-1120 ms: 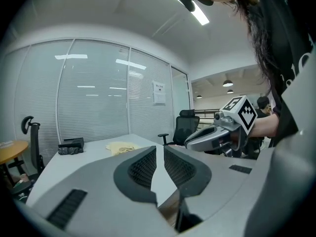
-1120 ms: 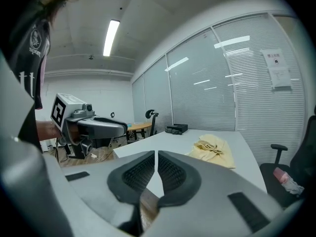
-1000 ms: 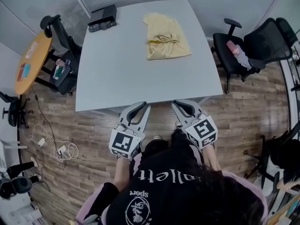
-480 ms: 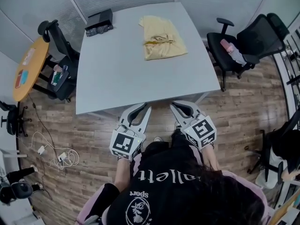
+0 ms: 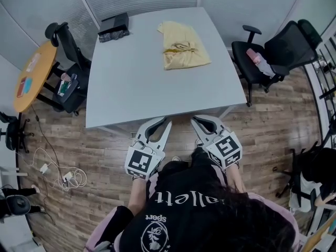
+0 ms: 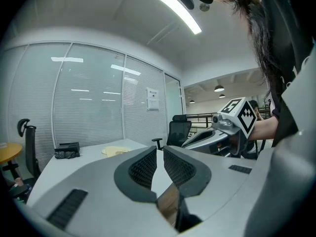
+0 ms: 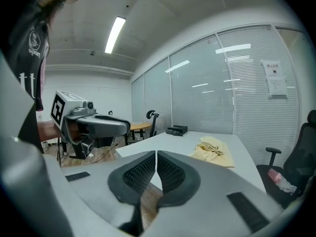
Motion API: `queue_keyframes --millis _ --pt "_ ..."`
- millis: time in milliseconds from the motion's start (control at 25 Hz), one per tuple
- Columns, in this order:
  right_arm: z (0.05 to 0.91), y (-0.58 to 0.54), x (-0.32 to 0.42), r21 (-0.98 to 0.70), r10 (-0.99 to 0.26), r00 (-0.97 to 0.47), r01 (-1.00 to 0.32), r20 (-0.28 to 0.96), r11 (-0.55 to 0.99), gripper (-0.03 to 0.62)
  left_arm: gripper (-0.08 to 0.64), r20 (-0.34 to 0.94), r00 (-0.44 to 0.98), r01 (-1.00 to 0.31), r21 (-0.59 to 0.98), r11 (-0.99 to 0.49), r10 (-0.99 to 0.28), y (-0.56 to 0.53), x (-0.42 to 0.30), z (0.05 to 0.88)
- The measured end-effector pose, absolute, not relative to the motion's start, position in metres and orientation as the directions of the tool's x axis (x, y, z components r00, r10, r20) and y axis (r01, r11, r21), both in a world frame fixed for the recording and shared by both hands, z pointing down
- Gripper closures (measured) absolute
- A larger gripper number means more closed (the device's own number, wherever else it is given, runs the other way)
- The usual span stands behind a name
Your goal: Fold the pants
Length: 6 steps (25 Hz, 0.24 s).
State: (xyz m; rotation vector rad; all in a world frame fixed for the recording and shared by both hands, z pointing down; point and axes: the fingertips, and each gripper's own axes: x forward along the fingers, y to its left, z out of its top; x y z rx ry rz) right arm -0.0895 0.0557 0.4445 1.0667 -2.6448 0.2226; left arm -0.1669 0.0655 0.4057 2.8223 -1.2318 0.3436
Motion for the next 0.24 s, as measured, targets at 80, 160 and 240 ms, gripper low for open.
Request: queue_keyframes --millis 80,160,240 --pt "0.4457 0.0551 -0.0922 -0.037 -0.652 -0.69 -0.695 0.314 0.718 0.563 0.499 0.222 0.656 -0.731 -0.051 -0.68 -0.721 0.0653 -0.1698 0.4073" --pt "0.4477 0.0547 -0.095 -0.037 -0.649 -0.692 -0.693 0.315 0.72 0.563 0.499 0.222 0.654 -0.733 -0.05 -0.679 -0.723 0.0648 -0.1722 0.4085" --pt "0.4492 0.0558 -0.0979 -0.037 -0.648 -0.693 -0.691 0.316 0.722 0.563 0.499 0.221 0.654 -0.734 -0.048 -0.678 -0.723 0.0656 -0.175 0.4098"
